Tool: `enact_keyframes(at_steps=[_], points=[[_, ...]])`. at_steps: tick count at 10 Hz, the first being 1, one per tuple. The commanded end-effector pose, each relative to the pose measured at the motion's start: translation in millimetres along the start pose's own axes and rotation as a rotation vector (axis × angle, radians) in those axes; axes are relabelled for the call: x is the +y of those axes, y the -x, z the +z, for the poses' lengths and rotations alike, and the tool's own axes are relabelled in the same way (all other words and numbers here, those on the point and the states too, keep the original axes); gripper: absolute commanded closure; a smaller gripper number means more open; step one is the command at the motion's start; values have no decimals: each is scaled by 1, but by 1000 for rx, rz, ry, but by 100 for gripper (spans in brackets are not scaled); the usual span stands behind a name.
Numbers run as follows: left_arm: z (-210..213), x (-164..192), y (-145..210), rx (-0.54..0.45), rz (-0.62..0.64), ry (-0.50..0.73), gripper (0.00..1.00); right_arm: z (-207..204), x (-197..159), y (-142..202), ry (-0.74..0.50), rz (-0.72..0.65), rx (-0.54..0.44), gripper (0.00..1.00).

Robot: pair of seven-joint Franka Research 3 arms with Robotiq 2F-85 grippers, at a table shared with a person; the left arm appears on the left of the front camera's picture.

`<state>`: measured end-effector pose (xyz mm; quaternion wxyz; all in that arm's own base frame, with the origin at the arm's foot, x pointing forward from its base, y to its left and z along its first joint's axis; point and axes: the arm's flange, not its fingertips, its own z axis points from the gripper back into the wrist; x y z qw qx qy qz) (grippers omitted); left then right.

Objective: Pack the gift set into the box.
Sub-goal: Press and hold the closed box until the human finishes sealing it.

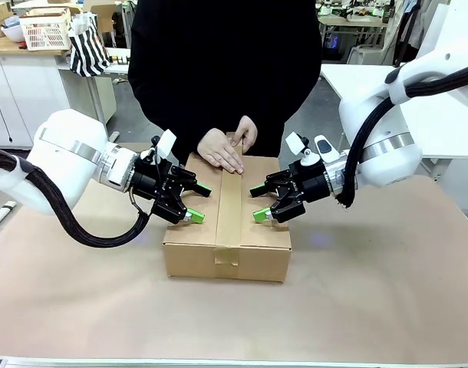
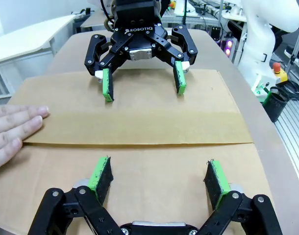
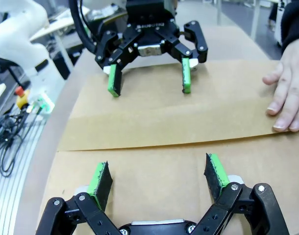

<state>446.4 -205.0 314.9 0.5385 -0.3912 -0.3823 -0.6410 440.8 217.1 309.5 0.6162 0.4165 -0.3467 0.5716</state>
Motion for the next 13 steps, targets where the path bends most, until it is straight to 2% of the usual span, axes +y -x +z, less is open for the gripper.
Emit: enact_keyframes(at_steps=[1,13], points=[[1,-2,3,7,13,13,0,-2,0,4,1,-10,2,0],[1,-2,3,7,13,13,0,-2,0,4,1,-10,2,0]])
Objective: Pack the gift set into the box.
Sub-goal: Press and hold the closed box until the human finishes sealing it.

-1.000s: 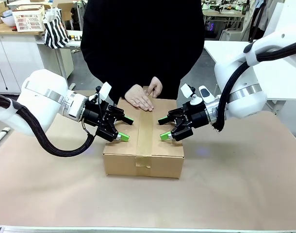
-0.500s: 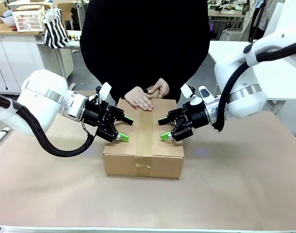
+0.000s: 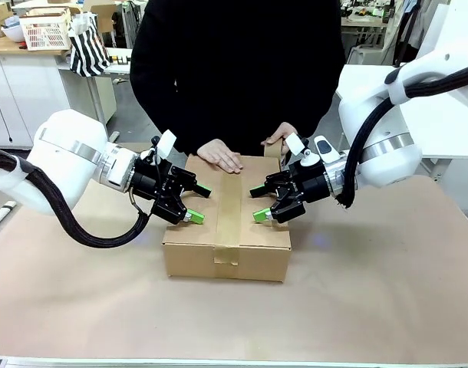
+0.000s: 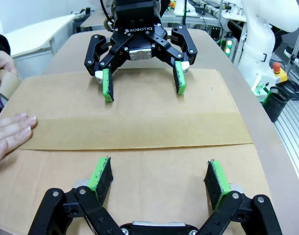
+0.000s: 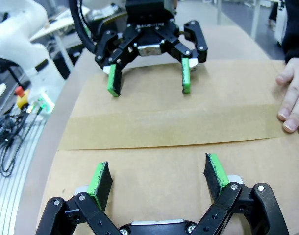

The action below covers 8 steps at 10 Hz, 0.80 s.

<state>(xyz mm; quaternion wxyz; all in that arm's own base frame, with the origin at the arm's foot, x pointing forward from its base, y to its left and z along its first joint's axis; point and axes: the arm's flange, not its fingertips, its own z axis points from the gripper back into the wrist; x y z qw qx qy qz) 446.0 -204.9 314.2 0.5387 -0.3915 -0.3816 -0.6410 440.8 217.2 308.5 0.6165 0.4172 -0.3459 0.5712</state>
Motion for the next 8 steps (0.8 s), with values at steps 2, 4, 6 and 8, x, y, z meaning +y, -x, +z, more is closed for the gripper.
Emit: enact_keyframes(at_steps=[2,4,6,8], points=[[1,-1,3,6,11,12,0,-2,0,3,2,-8,2,0],[1,-1,3,6,11,12,0,-2,0,3,2,-8,2,0],[1,-1,3,6,11,12,0,-2,0,3,2,-8,2,0],[1,-1,3,6,11,12,0,-2,0,3,2,-8,2,0]])
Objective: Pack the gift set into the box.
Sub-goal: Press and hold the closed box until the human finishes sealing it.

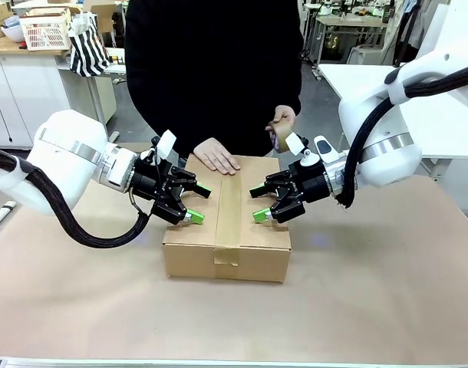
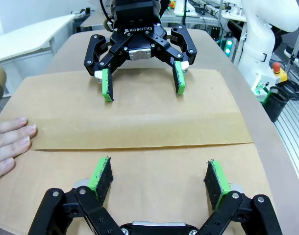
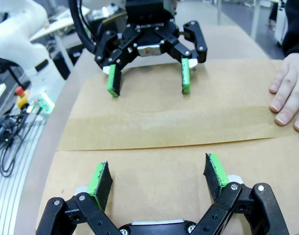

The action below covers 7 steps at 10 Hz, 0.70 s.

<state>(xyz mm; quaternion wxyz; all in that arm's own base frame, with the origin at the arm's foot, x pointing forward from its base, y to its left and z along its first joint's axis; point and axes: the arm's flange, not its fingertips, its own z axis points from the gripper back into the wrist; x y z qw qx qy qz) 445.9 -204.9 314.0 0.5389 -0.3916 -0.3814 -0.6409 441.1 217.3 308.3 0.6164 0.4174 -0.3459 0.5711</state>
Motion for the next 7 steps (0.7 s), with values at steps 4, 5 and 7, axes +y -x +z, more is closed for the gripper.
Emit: enact_keyframes(at_steps=[4,5,7], points=[[1,-1,3,6,11,12,0,-2,0,3,2,-8,3,0],[1,-1,3,6,11,12,0,-2,0,3,2,-8,3,0],[1,-1,3,6,11,12,0,-2,0,3,2,-8,3,0]])
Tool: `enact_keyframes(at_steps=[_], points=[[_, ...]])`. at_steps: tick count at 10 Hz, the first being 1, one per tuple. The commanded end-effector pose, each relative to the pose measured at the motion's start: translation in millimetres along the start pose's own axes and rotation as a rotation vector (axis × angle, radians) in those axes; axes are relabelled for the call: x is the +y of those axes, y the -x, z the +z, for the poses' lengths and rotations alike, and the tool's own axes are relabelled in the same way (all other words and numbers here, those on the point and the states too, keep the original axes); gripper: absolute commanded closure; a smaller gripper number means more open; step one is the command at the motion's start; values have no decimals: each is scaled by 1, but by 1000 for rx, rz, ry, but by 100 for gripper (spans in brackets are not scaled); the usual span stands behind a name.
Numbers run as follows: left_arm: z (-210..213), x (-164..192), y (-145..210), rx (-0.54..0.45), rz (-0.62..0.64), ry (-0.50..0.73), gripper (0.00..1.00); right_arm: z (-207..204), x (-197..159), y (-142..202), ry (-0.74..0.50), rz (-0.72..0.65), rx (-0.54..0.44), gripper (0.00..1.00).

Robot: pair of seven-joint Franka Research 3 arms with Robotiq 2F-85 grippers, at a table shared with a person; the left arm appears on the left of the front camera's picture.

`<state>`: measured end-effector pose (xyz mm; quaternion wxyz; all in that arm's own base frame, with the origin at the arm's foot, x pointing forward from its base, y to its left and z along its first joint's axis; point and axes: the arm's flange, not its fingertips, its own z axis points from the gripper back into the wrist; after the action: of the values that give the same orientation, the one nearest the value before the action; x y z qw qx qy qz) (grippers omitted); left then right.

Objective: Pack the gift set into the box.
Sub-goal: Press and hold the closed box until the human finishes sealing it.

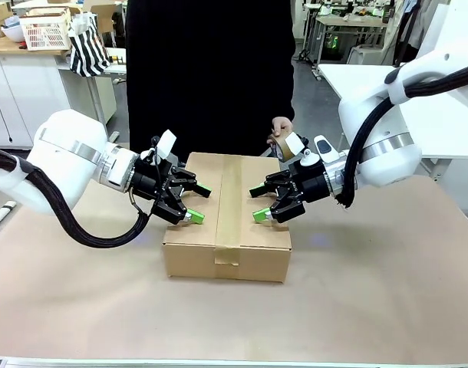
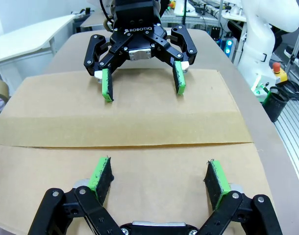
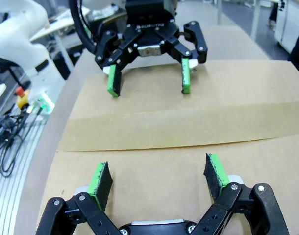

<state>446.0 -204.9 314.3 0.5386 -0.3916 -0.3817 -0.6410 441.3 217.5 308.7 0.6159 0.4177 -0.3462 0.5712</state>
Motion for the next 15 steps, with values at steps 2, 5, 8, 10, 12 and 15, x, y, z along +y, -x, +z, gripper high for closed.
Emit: enact_keyframes(at_steps=[2,5,8,10,12,15], points=[[1,-1,3,7,11,12,0,-2,0,4,3,-9,4,0],[1,-1,3,7,11,12,0,-2,0,4,3,-9,4,0],[1,-1,3,7,11,12,0,-2,0,4,3,-9,4,0],[21,-7,-23,-70,70,86,0,4,2,-20,-25,-40,-7,0],[61,-21,-68,-19,153,261,0,41,17,-66,-28,-208,-32,0],[117,-46,-80,-342,498,523,0,116,46,-76,-101,-518,-193,0]])
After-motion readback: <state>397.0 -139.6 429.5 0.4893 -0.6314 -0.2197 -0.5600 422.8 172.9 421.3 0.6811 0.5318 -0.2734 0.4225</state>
